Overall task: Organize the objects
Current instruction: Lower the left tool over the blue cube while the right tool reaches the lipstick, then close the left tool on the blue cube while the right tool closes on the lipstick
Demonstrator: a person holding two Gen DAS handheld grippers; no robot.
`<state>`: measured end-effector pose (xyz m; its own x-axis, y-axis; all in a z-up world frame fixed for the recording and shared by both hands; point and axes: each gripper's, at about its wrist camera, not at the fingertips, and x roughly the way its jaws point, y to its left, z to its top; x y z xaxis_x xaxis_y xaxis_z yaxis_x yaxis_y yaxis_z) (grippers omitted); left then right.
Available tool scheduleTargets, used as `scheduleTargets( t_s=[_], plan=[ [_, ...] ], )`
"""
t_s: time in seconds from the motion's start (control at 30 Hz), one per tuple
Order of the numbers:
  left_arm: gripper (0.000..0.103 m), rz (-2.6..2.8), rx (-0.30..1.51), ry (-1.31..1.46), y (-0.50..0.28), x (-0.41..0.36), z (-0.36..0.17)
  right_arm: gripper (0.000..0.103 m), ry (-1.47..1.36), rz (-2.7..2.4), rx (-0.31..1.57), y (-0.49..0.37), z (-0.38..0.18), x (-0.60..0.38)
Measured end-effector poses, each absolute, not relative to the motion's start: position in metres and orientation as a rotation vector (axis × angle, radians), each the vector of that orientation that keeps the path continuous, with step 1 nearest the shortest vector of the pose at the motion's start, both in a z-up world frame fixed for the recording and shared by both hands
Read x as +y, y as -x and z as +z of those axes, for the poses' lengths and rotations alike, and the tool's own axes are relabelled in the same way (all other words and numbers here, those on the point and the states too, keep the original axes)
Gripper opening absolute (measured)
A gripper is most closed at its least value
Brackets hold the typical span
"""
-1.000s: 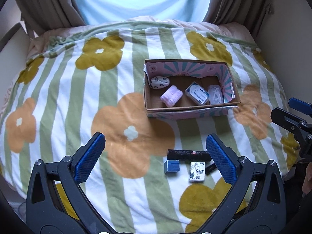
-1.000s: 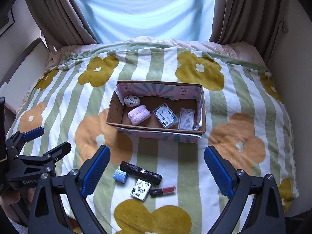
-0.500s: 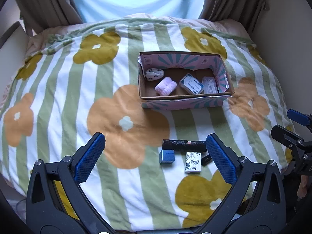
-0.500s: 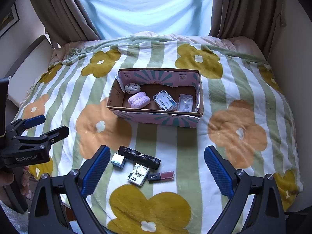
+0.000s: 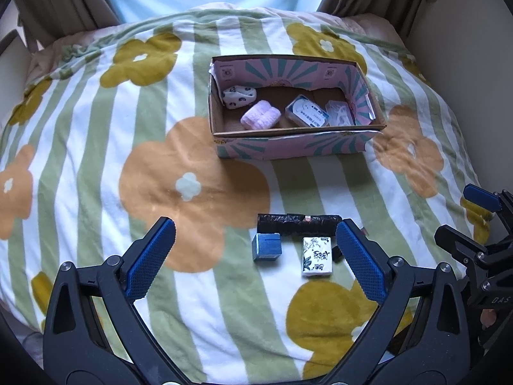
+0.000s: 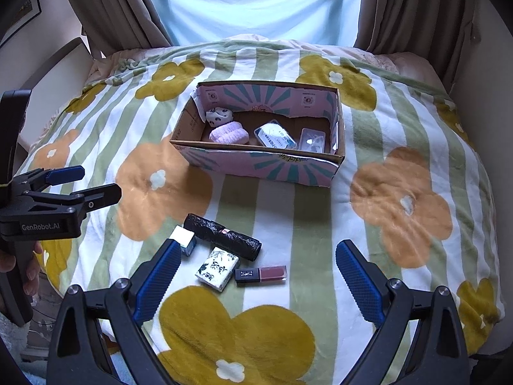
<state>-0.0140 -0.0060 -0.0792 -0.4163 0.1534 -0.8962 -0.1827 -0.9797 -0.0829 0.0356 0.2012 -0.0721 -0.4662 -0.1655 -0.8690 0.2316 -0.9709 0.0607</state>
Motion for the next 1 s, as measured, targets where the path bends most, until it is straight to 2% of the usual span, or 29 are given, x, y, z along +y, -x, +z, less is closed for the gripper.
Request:
scheduleTargets(
  t_s=[0.47, 0.53, 0.57, 0.83, 0.87, 0.93, 1.0],
  plan=[
    [0.090, 2.341, 0.112, 1.638, 0.020, 0.015, -0.212, 0.096, -1.564, -2.405, 0.171, -0.038, -0.204, 0.198],
    [0.081, 2.317, 0.115, 1.657, 0.023, 0.018, -0.230, 0.096, -1.588, -2.394, 0.178, -0.037, -0.222, 0.198],
    [0.081, 2.305, 0.113, 1.667, 0.024, 0.018, -0.238, 0.096, -1.597, -2.393, 0.181, -0.037, -0.229, 0.198],
    [0.079, 2.285, 0.090, 1.664, 0.031, 0.020, -0.271, 0.096, -1.624, -2.364, 0.151, -0.025, -0.261, 0.198],
    [0.078, 2.283, 0.088, 1.662, 0.032, 0.022, -0.273, 0.096, -1.630, -2.360, 0.150, -0.024, -0.263, 0.197],
    [0.066, 2.276, 0.083, 1.668, 0.034, 0.023, -0.277, 0.096, -1.639, -2.362, 0.147, -0.022, -0.267, 0.195],
    [0.062, 2.265, 0.077, 1.677, 0.036, 0.024, -0.280, 0.096, -1.644, -2.366, 0.145, -0.020, -0.269, 0.195]
  ],
)
